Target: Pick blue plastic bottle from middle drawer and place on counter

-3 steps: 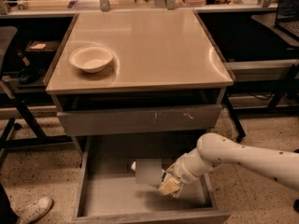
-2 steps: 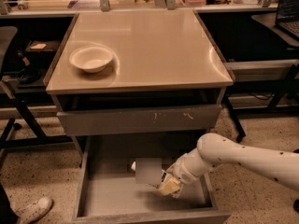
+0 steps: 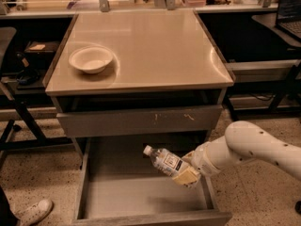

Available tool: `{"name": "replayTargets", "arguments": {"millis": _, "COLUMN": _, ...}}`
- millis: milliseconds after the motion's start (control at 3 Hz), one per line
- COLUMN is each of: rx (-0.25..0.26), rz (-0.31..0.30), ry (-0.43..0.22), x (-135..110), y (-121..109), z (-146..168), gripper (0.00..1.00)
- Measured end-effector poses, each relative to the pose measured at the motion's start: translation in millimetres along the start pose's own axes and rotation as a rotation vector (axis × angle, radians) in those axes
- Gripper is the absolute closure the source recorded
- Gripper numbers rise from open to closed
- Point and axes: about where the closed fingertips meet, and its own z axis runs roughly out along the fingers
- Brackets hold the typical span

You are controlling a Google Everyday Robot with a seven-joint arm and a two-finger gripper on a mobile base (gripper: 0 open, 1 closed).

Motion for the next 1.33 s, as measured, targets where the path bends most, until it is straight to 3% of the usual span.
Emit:
{"name": "replayTargets", "arguments": {"millis": 333, "rx": 0.082, "rz": -0.005, "ry": -0.038, "x": -21, "y": 2, "z": -62, "gripper": 1.0}}
{"name": "replayTargets", "arguments": {"millis": 1000, "rx": 0.122, "rz": -0.015, "ry": -0.045, "x": -31, "y": 3, "z": -81, "gripper": 1.0}}
{"name": "replayTargets", "arguments": {"millis": 1333, "rx": 0.205, "rz": -0.063, "ry": -0.078, "x": -62, "y": 3, "z": -123, "gripper": 1.0}}
